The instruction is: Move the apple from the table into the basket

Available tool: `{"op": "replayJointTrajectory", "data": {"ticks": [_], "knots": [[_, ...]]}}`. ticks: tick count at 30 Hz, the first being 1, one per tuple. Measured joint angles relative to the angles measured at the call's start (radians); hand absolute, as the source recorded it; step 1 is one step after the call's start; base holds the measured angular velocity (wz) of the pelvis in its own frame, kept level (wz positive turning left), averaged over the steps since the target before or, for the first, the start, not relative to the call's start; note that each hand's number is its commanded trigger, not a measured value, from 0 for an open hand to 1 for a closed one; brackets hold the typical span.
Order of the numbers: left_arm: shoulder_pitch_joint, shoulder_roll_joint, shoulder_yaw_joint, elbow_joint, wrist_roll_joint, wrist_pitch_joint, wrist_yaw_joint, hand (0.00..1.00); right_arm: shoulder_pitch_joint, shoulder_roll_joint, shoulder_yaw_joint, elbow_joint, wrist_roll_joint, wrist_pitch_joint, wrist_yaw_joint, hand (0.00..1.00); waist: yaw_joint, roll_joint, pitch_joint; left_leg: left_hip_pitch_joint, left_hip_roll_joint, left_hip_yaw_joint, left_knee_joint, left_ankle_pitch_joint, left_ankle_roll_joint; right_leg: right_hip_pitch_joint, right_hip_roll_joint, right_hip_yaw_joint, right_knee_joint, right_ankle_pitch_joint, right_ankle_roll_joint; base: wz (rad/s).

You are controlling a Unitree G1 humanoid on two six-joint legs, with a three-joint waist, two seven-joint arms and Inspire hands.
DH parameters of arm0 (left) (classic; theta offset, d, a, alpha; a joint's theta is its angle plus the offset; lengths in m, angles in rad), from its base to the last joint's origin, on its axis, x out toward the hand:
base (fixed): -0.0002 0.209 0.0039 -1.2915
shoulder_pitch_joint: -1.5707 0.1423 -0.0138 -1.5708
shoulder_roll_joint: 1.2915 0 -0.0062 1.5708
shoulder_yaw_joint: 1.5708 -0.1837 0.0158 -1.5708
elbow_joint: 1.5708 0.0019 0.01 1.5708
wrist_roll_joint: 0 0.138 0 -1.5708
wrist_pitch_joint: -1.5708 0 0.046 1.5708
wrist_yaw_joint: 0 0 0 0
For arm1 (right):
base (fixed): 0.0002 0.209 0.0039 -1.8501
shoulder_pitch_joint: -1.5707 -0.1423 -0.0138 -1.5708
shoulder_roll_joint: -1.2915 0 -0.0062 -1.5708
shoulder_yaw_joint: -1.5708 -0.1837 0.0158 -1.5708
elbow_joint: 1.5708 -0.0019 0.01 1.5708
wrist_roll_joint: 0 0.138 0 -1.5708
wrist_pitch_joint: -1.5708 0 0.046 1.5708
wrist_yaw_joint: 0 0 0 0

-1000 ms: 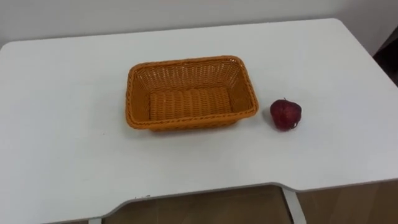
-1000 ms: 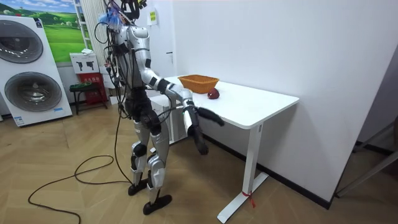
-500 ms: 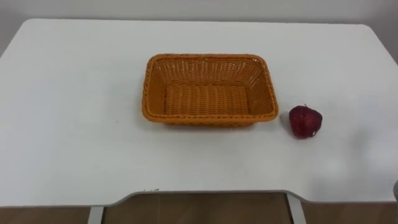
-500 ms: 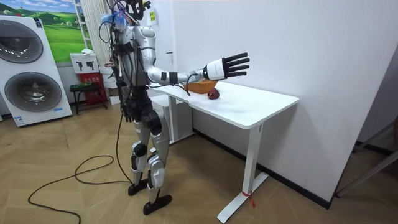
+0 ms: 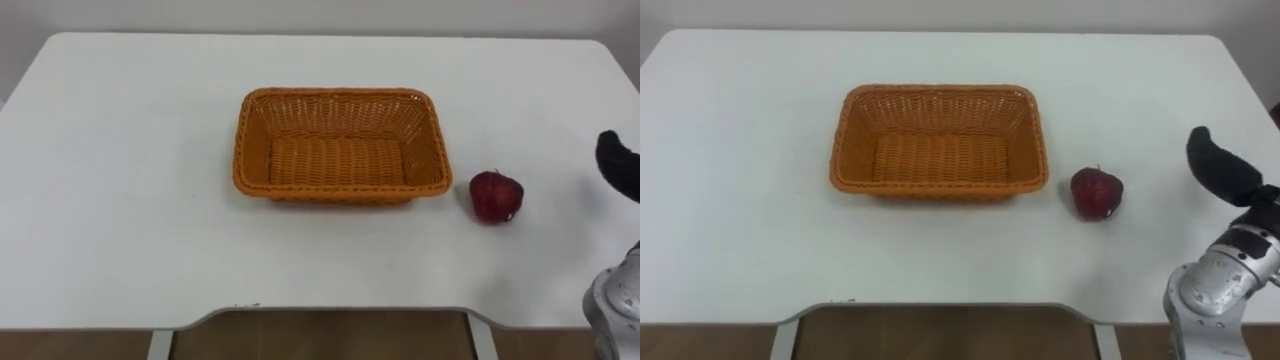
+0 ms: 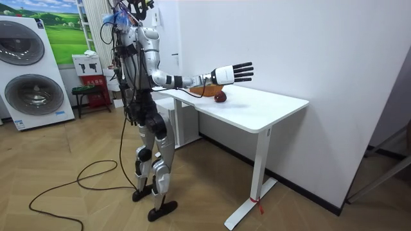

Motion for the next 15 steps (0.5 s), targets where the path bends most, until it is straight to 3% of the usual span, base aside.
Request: {"op": "replayJointTrajectory", "data": {"ticks": [15], "knots": [[0.004,-0.001,-0.013,0.001,0.004,0.0,-0.025,0.0,0.037,0.0,0.12,0.001,0.0,0.005,0.176,0.0,0.017,-0.01,-0.0072,0.003,0.001,-0.002,-0.006,0.0,0.0,0.003,0.002,0.001,-0.003,0.001,0.0,0.0]]}}
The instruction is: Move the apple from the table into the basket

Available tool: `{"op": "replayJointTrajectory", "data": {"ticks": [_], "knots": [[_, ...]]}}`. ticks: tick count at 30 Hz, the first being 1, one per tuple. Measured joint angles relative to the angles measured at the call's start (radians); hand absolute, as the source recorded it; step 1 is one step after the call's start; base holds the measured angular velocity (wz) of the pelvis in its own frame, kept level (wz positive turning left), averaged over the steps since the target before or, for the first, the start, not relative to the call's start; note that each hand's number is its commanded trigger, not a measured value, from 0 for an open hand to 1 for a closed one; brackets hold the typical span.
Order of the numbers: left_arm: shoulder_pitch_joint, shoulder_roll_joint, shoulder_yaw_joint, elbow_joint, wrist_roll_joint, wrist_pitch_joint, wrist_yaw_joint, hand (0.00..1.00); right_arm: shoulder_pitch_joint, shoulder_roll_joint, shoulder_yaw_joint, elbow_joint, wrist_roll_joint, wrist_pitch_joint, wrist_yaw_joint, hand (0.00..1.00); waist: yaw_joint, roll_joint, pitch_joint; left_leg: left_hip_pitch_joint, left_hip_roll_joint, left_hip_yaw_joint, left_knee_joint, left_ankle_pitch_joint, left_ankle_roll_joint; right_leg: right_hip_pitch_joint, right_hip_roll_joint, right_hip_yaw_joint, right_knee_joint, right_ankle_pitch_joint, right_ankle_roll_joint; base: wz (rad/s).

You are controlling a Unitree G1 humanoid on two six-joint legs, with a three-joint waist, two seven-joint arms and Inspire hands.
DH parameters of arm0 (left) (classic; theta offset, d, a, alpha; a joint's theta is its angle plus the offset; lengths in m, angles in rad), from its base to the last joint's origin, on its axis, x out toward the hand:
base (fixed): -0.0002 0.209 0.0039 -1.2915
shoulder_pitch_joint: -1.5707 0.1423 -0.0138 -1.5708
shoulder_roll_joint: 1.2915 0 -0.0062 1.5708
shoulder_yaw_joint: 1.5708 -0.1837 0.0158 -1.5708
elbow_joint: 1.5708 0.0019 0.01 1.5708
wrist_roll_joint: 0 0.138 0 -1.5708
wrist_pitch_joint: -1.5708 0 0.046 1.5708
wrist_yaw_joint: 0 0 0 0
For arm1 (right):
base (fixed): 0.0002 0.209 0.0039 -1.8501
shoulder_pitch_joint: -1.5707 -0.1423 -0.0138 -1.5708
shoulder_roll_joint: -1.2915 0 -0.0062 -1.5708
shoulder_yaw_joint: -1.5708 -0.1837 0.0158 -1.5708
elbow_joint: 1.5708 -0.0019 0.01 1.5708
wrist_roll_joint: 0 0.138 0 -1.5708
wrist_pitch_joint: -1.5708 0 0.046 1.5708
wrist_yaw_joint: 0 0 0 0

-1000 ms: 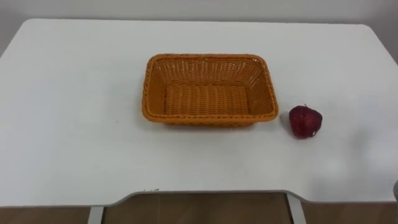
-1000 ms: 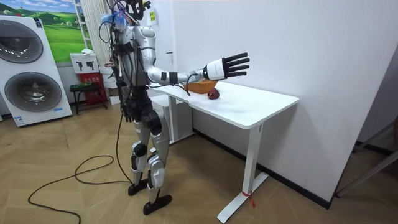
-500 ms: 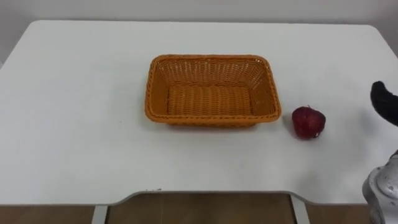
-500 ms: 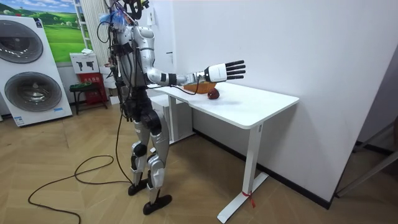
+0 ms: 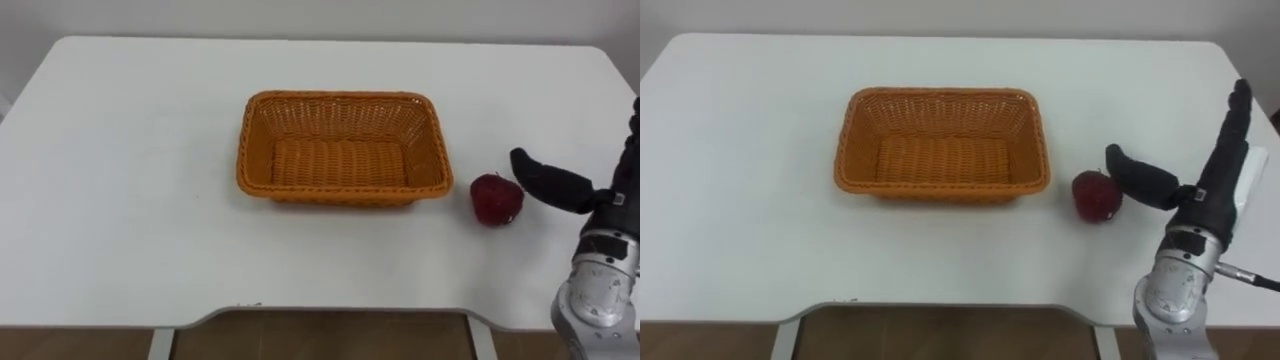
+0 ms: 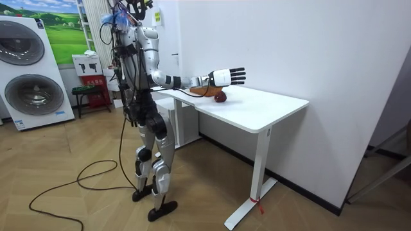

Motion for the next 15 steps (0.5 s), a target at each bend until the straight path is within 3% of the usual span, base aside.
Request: {"op": "replayJointTrajectory", "data": {"ticks": [15], "knots": [[-0.001,-0.004,0.0,0.006,0.0,0.004,-0.001,0.0,0.0,0.0,0.024,0.004,0.0,0.002,0.085,0.0,0.01,0.0,0.0014,-0.004,0.0,-0.006,-0.001,0.0,0.0,0.006,0.0,-0.008,-0.013,0.004,0.0,0.0]]}}
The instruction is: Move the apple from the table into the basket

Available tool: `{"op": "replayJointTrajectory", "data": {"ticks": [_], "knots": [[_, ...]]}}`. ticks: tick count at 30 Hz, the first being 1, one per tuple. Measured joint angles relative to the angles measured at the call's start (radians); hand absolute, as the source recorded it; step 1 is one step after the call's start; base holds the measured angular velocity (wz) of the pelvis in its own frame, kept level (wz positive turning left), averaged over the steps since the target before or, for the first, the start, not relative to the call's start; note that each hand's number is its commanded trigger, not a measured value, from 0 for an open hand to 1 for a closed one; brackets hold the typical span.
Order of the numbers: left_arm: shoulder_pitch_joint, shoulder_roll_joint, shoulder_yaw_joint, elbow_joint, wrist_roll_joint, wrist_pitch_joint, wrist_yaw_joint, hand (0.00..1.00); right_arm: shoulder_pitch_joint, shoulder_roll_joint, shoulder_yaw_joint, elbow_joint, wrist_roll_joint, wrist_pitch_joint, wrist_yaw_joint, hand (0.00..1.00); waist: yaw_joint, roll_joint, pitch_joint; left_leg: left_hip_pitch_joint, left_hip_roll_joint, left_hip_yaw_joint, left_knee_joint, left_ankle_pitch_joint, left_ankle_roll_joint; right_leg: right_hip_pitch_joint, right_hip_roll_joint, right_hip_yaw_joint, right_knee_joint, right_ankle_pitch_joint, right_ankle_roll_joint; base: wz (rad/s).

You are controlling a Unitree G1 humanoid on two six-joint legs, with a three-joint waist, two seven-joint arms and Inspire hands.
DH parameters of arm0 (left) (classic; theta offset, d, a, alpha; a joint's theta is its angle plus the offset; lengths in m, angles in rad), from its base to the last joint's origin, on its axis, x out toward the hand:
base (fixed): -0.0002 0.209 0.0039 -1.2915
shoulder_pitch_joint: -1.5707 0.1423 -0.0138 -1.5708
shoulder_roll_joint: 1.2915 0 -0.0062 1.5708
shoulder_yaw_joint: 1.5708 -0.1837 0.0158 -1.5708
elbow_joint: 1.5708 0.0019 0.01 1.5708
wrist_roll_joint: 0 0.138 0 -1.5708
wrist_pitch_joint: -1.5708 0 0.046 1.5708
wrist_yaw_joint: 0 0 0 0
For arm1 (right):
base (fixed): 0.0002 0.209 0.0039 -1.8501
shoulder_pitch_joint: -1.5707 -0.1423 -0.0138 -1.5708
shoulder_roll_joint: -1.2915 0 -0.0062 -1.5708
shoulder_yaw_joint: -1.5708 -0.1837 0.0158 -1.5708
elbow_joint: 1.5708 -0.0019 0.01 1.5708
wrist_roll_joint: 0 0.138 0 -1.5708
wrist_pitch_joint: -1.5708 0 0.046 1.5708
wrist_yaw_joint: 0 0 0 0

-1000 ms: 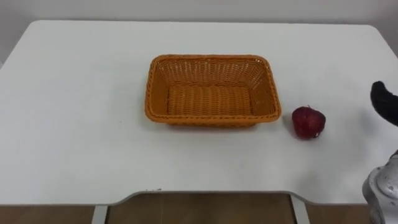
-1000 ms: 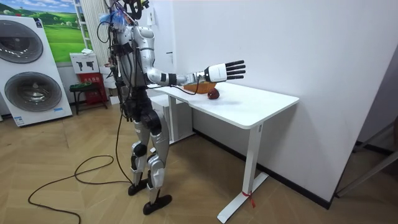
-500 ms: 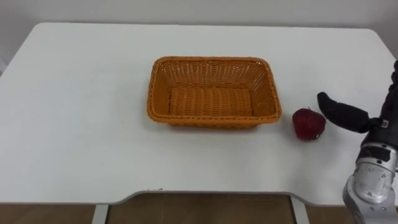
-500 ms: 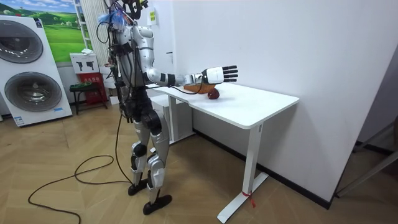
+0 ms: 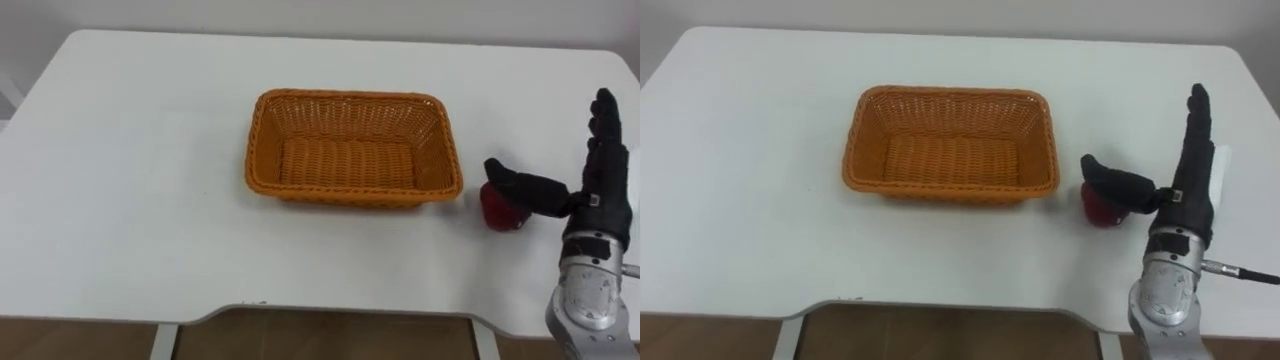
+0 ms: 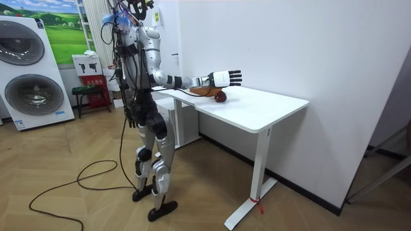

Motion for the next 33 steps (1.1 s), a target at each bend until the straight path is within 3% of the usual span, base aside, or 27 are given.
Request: {"op": "replayJointTrajectory", "data": {"ticks": [7,14,25,27,28,33], "knots": [[-0.002,-0.002,0.0,-0.001,0.0,0.0,-0.003,0.0,0.0,0.002,0.033,0.055,-0.001,0.001,0.032,0.0,-0.001,-0.008,0.0086,-0.003,0.0,0.0,0.0,0.0,0.0,-0.002,0.0,-0.001,0.0,0.0,0.0,0.0],[-0.005,-0.007,0.002,-0.01,0.001,0.0,-0.013,0.0,0.006,0.005,0.033,0.163,-0.009,0.008,0.074,0.0,0.0,-0.01,0.0061,0.0,0.0,-0.005,0.0,0.0,0.0,0.013,-0.001,-0.012,-0.017,0.003,0.001,0.03],[-0.005,-0.021,0.005,-0.015,0.011,0.001,-0.014,0.0,0.053,0.007,0.036,0.163,-0.027,0.024,0.088,0.0,0.005,-0.007,-0.0003,0.005,0.0,-0.007,0.001,0.0,0.0,0.018,-0.001,-0.015,-0.018,0.004,0.001,0.0],[-0.005,-0.021,0.005,-0.016,0.012,0.001,-0.013,0.0,0.06,0.009,0.037,0.174,-0.048,0.022,0.088,0.49,0.004,-0.004,-0.0018,0.009,0.0,-0.009,0.001,0.0,0.0,0.025,-0.001,-0.016,-0.019,0.004,0.001,0.02],[-0.006,-0.021,0.005,-0.016,0.012,0.001,-0.013,0.0,0.059,0.011,0.037,0.184,-0.059,0.02,0.088,1.0,0.003,-0.003,-0.0028,0.012,-0.001,-0.01,0.001,0.0,0.0,0.03,-0.001,-0.017,-0.019,0.004,0.001,0.0],[-0.007,-0.021,0.005,-0.016,0.012,-0.006,-0.012,0.0,0.055,0.012,0.028,0.227,-0.118,-0.001,0.078,1.0,0.004,-0.001,-0.004,0.023,0.0,-0.009,0.001,0.0,0.0,0.037,-0.001,-0.016,-0.019,0.007,0.001,0.0]]}}
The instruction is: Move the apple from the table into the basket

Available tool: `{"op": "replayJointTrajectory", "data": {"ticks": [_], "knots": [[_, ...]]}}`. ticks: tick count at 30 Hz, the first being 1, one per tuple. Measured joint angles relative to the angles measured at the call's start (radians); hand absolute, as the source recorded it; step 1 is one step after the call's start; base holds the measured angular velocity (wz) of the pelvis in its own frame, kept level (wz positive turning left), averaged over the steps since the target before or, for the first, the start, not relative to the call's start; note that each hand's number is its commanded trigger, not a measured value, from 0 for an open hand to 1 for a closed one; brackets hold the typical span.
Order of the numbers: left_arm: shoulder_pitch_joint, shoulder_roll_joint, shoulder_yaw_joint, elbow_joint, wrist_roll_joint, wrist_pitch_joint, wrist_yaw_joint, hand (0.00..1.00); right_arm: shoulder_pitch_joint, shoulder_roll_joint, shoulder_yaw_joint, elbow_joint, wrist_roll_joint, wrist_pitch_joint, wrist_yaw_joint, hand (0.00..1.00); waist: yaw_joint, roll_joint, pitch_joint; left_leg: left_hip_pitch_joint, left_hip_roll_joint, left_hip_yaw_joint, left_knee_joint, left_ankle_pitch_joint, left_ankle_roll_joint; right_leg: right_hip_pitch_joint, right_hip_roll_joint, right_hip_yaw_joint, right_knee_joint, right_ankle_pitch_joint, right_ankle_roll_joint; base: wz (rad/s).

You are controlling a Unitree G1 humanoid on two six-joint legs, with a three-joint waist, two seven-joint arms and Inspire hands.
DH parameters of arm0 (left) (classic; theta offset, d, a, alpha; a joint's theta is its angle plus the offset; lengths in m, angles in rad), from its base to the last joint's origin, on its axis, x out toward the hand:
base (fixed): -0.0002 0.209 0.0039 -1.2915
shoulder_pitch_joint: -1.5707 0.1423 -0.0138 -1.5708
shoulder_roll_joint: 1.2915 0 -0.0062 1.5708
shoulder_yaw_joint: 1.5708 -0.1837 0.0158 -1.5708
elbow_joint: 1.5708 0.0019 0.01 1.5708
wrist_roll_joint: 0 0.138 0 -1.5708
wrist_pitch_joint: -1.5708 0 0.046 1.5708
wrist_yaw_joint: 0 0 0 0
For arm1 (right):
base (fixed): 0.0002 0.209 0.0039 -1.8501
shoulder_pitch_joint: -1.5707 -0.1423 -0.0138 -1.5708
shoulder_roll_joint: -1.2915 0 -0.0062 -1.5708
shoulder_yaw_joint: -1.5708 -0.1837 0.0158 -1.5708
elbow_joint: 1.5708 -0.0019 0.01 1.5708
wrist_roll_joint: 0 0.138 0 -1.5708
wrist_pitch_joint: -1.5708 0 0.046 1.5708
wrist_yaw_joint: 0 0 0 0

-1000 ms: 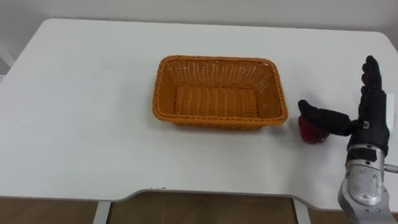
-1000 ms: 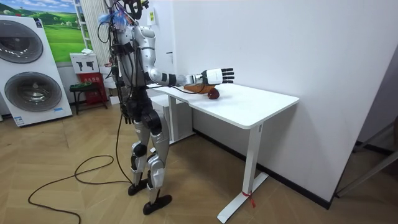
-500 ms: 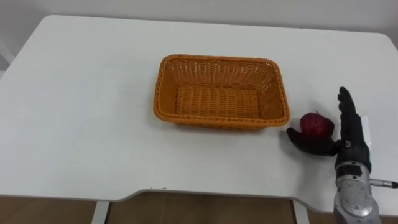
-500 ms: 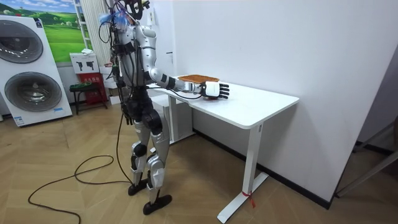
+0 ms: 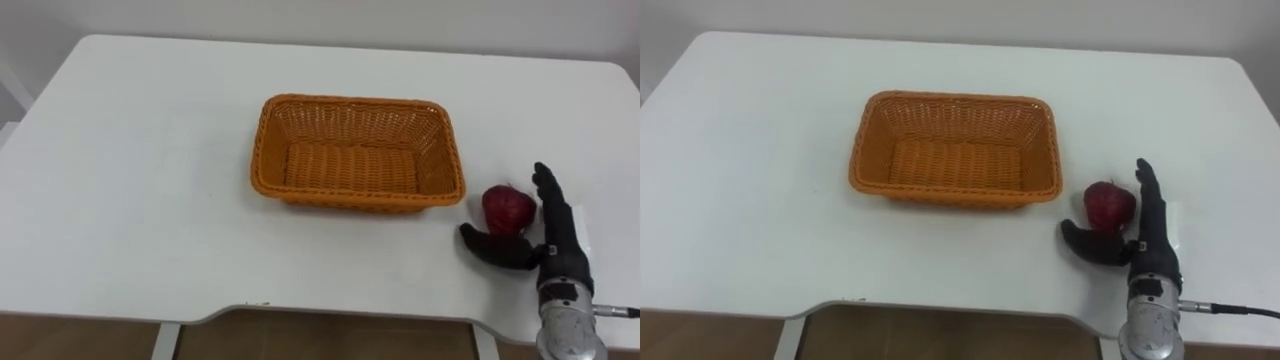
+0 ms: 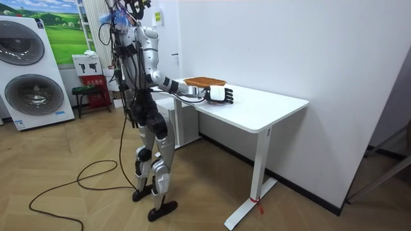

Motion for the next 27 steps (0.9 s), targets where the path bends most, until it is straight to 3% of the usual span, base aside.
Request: {"op": "replayJointTrajectory", "data": {"ticks": [5,18,22,27], "knots": [[-0.003,0.0,-0.001,0.0,0.0,-0.003,0.005,0.0,-0.015,0.005,-0.036,0.049,-0.008,-0.03,-0.022,1.0,-0.002,-0.003,0.0005,0.003,0.001,0.0,-0.002,0.0,0.0,0.009,0.002,0.0,-0.003,0.002,0.0,0.0],[-0.015,-0.001,-0.001,-0.001,-0.001,-0.005,0.042,0.0,-0.029,0.034,-0.066,0.046,-0.01,-0.029,-0.075,1.0,-0.007,0.004,0.0047,-0.003,0.002,-0.002,-0.009,0.0,0.0,0.007,0.004,-0.003,-0.019,0.009,0.0,0.0],[-0.016,-0.001,-0.004,-0.003,-0.004,-0.006,0.043,0.0,-0.029,0.037,-0.053,0.002,-0.011,0.001,-0.092,1.0,-0.005,0.009,0.0058,-0.016,0.002,0.0,-0.01,0.0,0.0,-0.009,0.004,-0.002,-0.014,0.008,0.0,0.0],[-0.004,-0.001,-0.004,0.0,-0.003,-0.006,0.036,0.0,-0.029,0.037,-0.039,-0.057,-0.011,0.013,-0.117,1.0,0.0,0.004,0.0042,-0.017,0.001,0.002,-0.008,0.0,0.0,-0.015,0.004,0.0,-0.013,0.008,0.0,0.0]]}}
